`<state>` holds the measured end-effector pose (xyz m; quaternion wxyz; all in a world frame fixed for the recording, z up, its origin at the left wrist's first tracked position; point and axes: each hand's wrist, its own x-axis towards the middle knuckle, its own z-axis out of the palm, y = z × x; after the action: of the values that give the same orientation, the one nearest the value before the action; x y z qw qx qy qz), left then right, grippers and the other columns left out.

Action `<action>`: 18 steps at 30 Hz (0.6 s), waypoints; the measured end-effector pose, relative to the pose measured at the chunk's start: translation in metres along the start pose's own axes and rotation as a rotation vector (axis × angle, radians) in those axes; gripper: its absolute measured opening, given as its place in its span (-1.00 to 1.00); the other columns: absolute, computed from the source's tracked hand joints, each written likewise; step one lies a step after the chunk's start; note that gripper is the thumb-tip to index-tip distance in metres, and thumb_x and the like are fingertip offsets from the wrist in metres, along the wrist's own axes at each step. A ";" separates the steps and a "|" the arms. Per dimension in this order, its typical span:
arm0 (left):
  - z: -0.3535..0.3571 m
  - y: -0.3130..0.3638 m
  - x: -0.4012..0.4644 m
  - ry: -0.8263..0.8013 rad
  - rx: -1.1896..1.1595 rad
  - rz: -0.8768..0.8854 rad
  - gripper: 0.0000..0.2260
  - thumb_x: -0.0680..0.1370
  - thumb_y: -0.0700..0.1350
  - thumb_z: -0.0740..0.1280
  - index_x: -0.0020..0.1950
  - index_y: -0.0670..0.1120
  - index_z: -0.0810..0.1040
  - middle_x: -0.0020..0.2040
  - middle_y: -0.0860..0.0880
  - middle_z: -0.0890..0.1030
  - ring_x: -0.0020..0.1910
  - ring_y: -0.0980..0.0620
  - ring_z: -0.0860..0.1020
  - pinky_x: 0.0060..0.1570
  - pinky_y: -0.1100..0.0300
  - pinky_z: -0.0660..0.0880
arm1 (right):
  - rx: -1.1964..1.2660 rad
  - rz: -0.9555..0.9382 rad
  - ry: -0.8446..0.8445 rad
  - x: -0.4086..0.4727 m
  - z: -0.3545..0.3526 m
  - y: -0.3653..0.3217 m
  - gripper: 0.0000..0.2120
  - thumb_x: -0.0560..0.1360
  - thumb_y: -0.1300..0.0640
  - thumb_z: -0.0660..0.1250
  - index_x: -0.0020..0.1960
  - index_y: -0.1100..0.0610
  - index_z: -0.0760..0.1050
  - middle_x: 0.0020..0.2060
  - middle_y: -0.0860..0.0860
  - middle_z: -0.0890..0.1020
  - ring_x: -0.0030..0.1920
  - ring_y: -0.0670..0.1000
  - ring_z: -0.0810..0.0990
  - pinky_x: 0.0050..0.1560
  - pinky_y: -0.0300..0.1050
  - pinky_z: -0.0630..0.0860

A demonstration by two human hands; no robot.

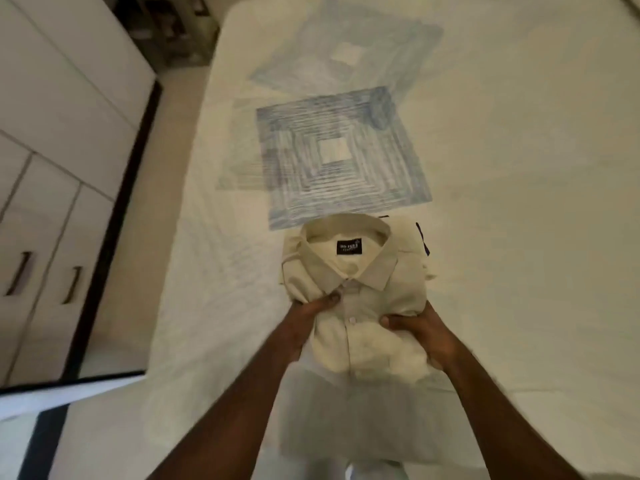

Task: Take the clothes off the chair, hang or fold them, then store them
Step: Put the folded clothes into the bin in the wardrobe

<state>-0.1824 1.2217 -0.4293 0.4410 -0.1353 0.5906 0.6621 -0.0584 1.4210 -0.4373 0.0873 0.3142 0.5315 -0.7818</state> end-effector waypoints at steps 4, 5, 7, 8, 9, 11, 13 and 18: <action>-0.107 0.042 -0.122 0.092 -0.010 0.155 -0.42 0.37 -0.15 0.55 0.38 -0.11 0.53 0.15 -0.14 0.70 0.09 -0.14 0.69 -0.06 0.01 0.65 | -0.079 -0.081 -0.148 -0.049 0.141 -0.015 -0.23 0.09 0.12 0.69 0.28 0.16 0.56 0.12 0.18 0.71 0.15 0.22 0.68 0.18 0.20 0.60; -0.131 0.050 -0.153 0.106 -0.014 0.182 -0.42 0.37 -0.15 0.56 0.38 -0.11 0.54 0.12 -0.14 0.71 0.05 -0.12 0.70 -0.12 0.04 0.65 | -0.091 -0.090 -0.177 -0.061 0.173 -0.016 -0.25 0.10 0.12 0.68 0.27 0.16 0.57 0.12 0.18 0.71 0.15 0.22 0.68 0.17 0.19 0.60; -0.190 0.058 -0.226 0.158 -0.039 0.248 -0.42 0.36 -0.11 0.53 0.38 -0.10 0.53 0.13 -0.13 0.71 0.05 -0.11 0.70 -0.11 0.04 0.64 | -0.147 -0.140 -0.284 -0.089 0.250 -0.015 -0.31 0.15 0.15 0.65 0.27 0.16 0.58 0.11 0.18 0.71 0.15 0.22 0.68 0.17 0.20 0.61; -0.219 0.059 -0.259 0.181 -0.054 0.293 -0.42 0.37 -0.08 0.50 0.39 -0.08 0.53 0.15 -0.12 0.70 0.07 -0.11 0.69 -0.05 0.03 0.64 | -0.167 -0.164 -0.329 -0.105 0.285 -0.013 -0.34 0.18 0.19 0.64 0.27 0.16 0.58 0.11 0.16 0.71 0.14 0.21 0.69 0.14 0.19 0.63; -0.256 0.059 -0.304 0.228 -0.076 0.341 -0.42 0.37 -0.06 0.50 0.40 -0.07 0.52 0.17 -0.11 0.70 0.10 -0.11 0.68 0.01 0.00 0.63 | -0.193 -0.192 -0.374 -0.122 0.333 -0.008 -0.38 0.21 0.23 0.62 0.26 0.14 0.58 0.09 0.12 0.73 0.12 0.17 0.70 0.08 0.13 0.65; -0.307 0.057 -0.371 0.305 -0.124 0.405 -0.36 0.34 -0.01 0.53 0.40 -0.07 0.52 0.18 -0.12 0.69 0.13 -0.15 0.67 0.13 -0.07 0.58 | -0.218 -0.226 -0.456 -0.149 0.402 -0.002 -0.44 0.26 0.35 0.60 0.20 0.08 0.58 0.01 0.01 0.75 0.04 0.04 0.73 -0.08 -0.07 0.67; -0.360 0.047 -0.448 0.391 -0.171 0.499 -0.39 0.32 0.03 0.54 0.35 -0.07 0.55 0.17 -0.12 0.70 0.13 -0.13 0.67 0.16 -0.08 0.56 | -0.261 -0.251 -0.578 -0.184 0.481 0.011 -0.45 0.30 0.38 0.59 0.21 0.06 0.57 0.01 -0.02 0.75 0.03 0.02 0.73 -0.13 -0.14 0.65; -0.463 0.019 -0.598 0.670 -0.270 0.622 -0.50 0.53 0.20 0.42 0.42 0.03 0.50 0.23 -0.06 0.68 0.20 -0.09 0.65 0.22 -0.06 0.56 | -0.350 -0.298 -0.820 -0.256 0.647 0.046 -0.48 0.29 0.30 0.63 0.19 0.05 0.59 0.01 0.00 0.75 0.02 0.04 0.73 -0.14 -0.14 0.65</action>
<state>-0.0114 0.5524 -0.1215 -0.0145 -0.2140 0.6214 0.7536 -0.0932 0.7783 -0.1699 0.2286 -0.1199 0.6164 -0.7439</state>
